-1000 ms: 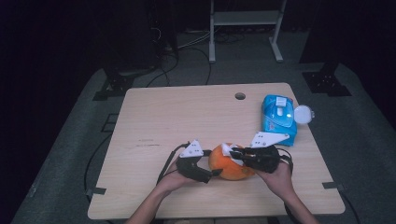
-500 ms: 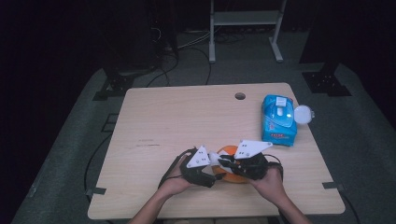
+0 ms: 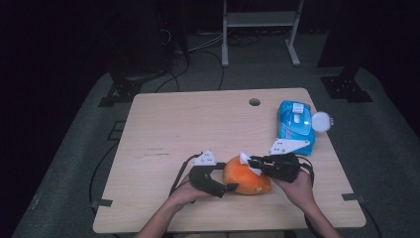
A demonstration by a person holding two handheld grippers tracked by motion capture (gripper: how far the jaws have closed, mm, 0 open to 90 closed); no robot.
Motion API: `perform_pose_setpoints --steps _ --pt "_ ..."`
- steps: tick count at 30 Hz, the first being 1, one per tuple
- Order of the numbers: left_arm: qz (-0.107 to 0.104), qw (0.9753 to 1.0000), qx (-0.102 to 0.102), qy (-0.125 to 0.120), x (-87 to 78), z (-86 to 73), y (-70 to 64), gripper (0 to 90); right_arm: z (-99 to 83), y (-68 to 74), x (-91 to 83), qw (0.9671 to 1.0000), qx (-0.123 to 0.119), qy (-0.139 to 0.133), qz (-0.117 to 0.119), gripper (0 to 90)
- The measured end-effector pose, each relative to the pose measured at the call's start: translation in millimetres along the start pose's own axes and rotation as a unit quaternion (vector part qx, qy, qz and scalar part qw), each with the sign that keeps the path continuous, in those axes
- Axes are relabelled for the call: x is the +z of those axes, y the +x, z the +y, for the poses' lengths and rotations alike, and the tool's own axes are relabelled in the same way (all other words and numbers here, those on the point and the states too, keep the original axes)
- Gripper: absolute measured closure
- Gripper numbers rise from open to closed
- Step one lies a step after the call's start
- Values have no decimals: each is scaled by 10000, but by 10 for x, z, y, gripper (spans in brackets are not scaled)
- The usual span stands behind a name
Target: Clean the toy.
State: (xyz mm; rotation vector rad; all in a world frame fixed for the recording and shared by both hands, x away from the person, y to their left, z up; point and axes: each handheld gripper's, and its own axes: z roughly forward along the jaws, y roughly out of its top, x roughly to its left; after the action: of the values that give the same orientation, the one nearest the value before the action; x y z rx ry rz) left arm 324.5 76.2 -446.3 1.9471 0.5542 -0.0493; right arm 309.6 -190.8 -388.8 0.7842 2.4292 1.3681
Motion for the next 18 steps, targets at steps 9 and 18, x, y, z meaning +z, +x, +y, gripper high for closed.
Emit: perform_pose_setpoints --steps 9,18 --pt "430 9959 793 72 27 74 -234 267 116 292 66 9991 -392 -6 162 807" --pt "480 9935 1016 192 29 32 -234 267 133 253 52 9989 -460 131 20 808"
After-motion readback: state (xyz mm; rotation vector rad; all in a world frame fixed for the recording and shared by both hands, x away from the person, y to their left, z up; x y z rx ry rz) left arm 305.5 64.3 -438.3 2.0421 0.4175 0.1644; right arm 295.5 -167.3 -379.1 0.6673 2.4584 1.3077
